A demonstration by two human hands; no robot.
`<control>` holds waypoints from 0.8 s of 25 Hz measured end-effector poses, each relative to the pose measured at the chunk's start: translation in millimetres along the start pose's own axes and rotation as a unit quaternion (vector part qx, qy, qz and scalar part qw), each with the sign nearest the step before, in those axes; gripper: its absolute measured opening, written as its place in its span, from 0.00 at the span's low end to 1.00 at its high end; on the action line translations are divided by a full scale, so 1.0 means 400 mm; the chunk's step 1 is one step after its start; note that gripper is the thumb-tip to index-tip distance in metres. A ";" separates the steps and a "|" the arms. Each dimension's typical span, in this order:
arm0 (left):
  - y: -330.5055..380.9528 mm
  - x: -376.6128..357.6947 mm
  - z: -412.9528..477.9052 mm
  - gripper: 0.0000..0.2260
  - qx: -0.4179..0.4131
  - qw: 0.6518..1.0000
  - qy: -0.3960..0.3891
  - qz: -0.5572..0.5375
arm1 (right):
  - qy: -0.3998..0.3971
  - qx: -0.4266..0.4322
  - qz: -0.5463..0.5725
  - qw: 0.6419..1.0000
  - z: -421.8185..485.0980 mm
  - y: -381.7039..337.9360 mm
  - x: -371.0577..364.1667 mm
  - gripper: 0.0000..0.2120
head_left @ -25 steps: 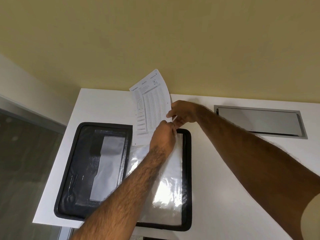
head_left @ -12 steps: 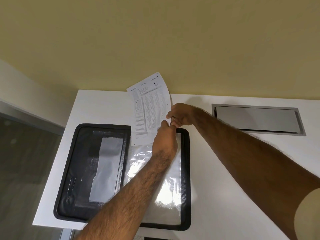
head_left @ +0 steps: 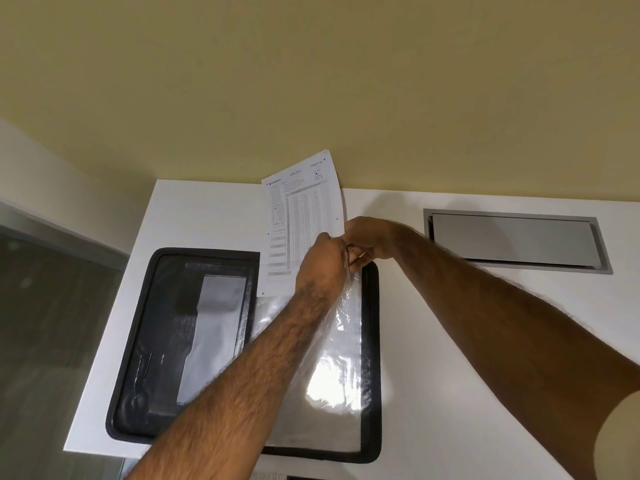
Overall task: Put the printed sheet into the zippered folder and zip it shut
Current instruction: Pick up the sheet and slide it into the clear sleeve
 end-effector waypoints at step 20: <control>-0.032 -0.082 0.009 0.08 -0.058 0.997 -0.020 -0.040 | -0.016 0.046 0.023 0.999 0.044 0.069 0.008 0.12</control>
Point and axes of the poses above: each hand's wrist, its own z-axis towards the middle knuckle, its own x-axis out of the back of the hand, y = z × x, the point moved 3 cm from there along z, towards the middle knuckle, and after that the axes turned 4 degrees about z, right-handed, at the moved point
